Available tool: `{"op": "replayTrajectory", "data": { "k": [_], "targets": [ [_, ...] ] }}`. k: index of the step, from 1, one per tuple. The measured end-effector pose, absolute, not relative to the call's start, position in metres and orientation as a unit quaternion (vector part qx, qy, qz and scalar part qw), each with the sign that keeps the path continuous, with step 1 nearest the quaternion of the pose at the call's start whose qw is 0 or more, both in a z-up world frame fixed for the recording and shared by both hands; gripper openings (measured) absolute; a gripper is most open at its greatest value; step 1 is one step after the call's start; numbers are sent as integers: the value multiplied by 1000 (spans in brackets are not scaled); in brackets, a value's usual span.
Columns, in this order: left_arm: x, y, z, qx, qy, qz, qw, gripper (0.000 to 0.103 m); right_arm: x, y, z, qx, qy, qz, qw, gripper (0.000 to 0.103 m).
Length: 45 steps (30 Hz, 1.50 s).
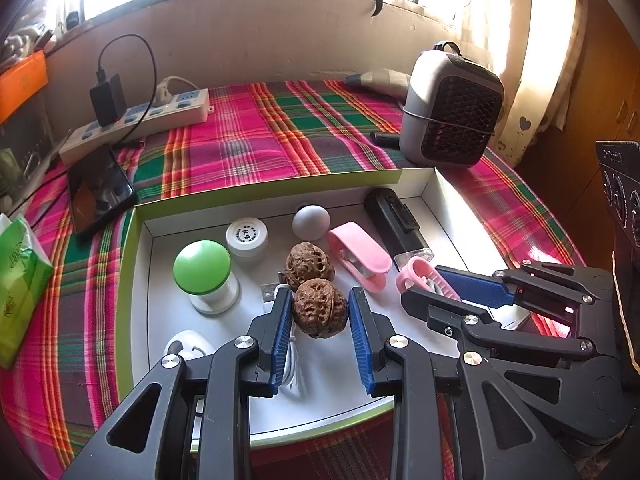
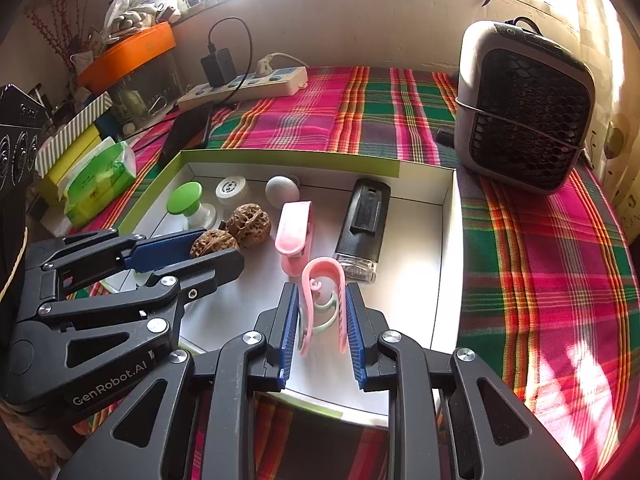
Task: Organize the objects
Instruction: 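Carry the walnut with the left tool into the box while the right tool carries the pink ring clip, then lower and open the right tool to release the pink ring clip while the left tool releases the walnut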
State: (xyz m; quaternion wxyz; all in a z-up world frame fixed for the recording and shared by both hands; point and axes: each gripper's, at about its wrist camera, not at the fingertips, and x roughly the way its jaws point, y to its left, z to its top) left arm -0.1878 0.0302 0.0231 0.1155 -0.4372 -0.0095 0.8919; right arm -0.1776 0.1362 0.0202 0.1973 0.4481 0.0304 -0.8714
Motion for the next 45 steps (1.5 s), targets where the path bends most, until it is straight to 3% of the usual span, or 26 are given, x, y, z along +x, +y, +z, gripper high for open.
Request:
{"op": "replayTrajectory", "data": {
  "k": [45],
  "targets": [
    [-189, 38, 21, -428, 17, 898, 102, 27, -182, 142, 17, 438, 40, -881, 172, 25]
  ]
}}
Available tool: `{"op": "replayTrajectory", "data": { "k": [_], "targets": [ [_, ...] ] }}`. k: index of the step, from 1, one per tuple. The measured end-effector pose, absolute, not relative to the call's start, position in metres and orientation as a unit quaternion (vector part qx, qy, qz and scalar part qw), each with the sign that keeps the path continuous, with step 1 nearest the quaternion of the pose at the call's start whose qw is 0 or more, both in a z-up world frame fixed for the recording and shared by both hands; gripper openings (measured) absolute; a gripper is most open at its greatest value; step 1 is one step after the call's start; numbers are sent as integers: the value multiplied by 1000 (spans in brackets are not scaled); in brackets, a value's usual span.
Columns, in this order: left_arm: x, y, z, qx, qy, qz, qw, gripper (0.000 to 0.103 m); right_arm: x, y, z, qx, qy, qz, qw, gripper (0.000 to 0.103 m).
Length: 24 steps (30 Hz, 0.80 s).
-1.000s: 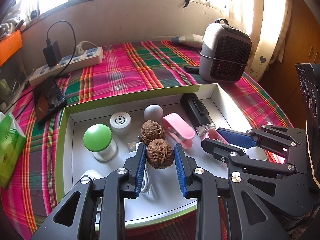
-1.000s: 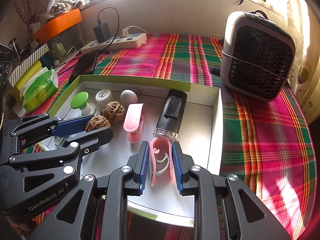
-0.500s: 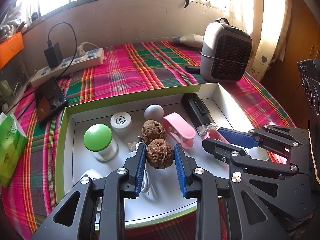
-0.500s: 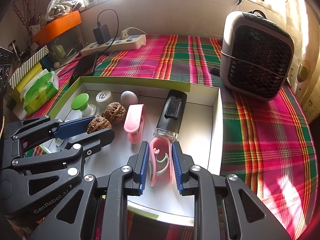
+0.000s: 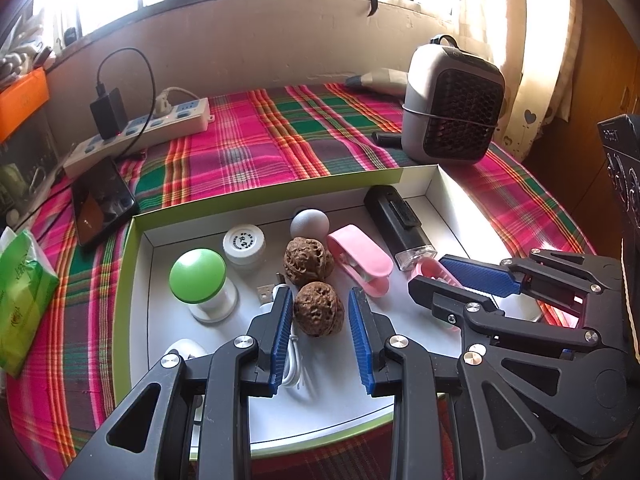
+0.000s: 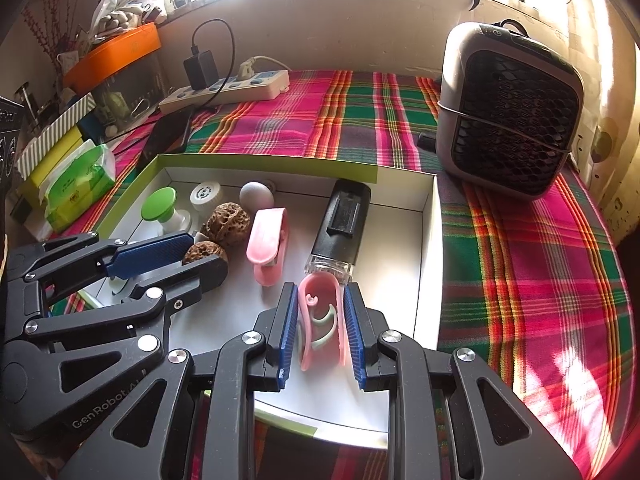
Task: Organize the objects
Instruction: 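Lower and open the right tool to release the pink ring clip while the left tool releases the walnut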
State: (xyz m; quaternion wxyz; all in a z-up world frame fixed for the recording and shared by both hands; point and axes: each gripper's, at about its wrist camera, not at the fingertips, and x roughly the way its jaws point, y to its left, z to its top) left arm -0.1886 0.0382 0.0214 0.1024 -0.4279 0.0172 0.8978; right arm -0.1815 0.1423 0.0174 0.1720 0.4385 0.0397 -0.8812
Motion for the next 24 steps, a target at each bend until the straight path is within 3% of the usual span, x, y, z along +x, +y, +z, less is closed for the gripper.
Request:
{"op": "replayTrajectory", "data": {
  "k": [24],
  "targets": [
    [-186, 33, 21, -432, 13, 897, 91, 28, -177, 140, 19, 437, 36, -883, 166, 32]
  ]
}}
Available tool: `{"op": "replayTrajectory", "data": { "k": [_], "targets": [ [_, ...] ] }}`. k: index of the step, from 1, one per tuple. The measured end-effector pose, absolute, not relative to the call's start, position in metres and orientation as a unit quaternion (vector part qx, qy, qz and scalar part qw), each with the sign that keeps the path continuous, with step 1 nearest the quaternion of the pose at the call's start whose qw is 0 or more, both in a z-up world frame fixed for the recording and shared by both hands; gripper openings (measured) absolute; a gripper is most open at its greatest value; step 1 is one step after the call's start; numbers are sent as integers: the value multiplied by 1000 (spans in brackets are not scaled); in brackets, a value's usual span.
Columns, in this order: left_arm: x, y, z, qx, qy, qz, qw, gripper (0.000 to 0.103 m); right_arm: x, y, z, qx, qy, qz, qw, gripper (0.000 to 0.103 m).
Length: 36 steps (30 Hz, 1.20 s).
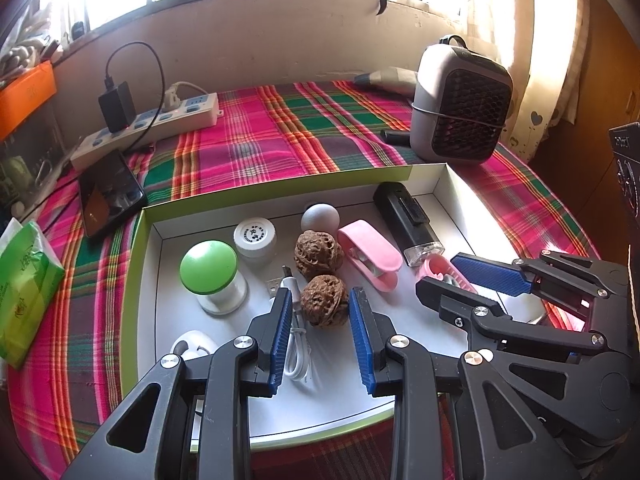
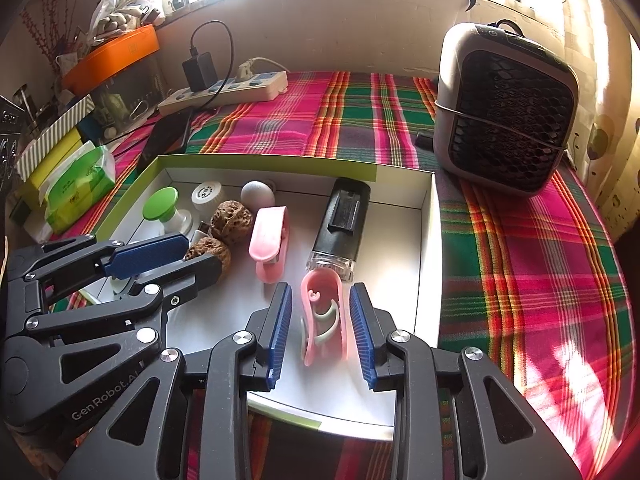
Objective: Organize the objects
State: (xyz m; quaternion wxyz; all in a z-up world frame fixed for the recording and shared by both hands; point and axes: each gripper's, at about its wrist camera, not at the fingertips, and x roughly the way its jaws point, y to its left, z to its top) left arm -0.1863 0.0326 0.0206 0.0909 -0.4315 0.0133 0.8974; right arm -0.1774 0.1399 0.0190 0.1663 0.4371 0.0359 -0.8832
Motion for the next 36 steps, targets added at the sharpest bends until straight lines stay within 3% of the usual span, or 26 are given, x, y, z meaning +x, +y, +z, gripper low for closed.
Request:
{"op": "replayTrajectory", "data": {
  "k": [17, 36],
  "targets": [
    [-173, 28, 29, -422, 10, 904, 71, 28, -168, 142, 24, 428, 33, -889, 159, 43],
    [-124, 20, 47, -394, -3, 917, 52, 28, -126, 138, 44, 395, 32, -908, 136, 44]
  ]
}}
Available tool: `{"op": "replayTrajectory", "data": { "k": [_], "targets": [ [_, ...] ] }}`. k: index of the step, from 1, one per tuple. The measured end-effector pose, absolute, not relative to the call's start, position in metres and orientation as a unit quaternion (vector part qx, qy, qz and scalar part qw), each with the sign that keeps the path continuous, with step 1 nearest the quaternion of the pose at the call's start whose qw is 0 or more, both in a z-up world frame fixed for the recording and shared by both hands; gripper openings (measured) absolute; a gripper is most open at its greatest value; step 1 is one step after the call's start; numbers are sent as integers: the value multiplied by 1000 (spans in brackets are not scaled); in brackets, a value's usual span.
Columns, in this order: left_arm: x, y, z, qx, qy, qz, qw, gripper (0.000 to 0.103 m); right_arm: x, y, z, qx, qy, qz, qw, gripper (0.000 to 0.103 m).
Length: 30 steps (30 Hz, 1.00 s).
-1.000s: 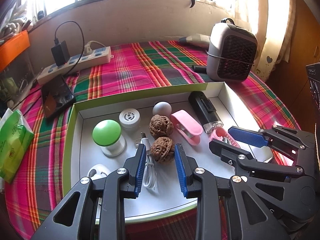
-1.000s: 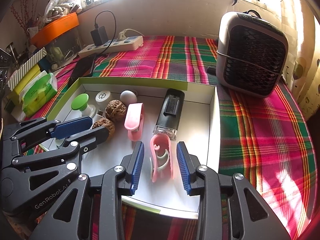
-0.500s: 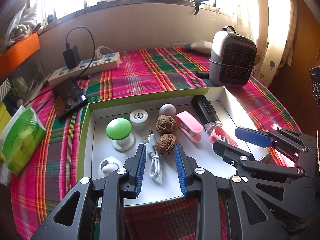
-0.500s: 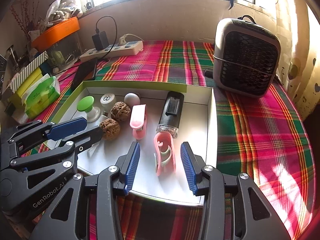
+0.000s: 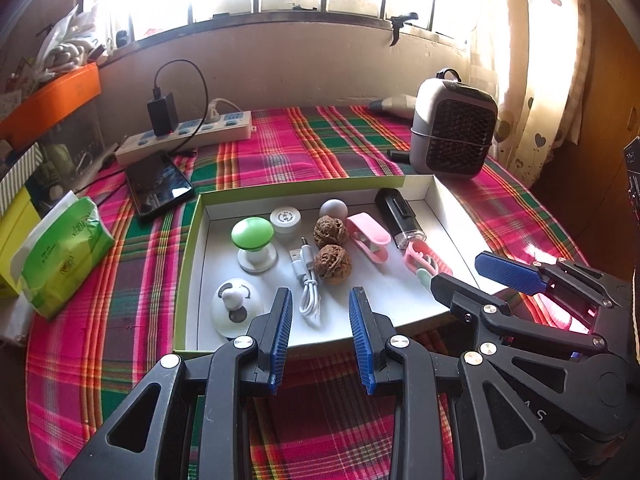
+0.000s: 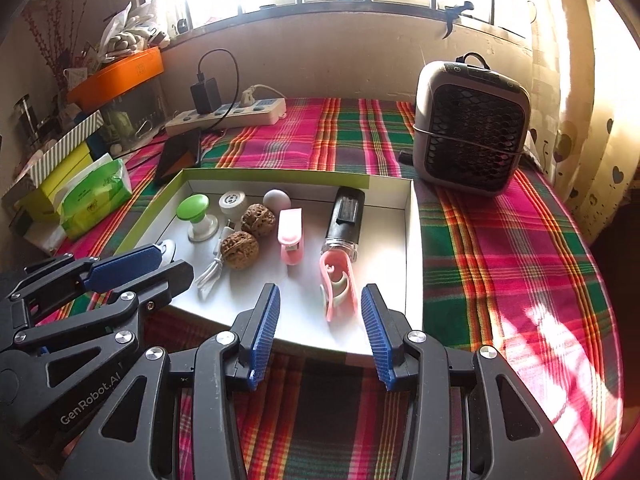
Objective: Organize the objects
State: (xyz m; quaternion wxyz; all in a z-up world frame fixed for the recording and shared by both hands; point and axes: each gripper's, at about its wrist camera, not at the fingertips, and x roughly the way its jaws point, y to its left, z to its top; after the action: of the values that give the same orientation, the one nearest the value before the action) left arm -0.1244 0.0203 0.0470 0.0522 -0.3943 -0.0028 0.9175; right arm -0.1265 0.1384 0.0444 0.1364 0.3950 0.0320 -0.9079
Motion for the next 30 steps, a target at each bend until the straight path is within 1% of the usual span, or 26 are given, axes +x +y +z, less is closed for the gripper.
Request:
{"op": "replayTrajectory", "data": {
  "k": [13, 30],
  "targets": [
    [-88, 13, 46, -385, -7, 922, 36, 28, -92, 134, 46, 381, 35, -914, 133, 44],
    [-59, 11, 20, -410, -12, 912, 18, 28, -62, 134, 25, 395, 44, -909, 124, 44]
  ]
}}
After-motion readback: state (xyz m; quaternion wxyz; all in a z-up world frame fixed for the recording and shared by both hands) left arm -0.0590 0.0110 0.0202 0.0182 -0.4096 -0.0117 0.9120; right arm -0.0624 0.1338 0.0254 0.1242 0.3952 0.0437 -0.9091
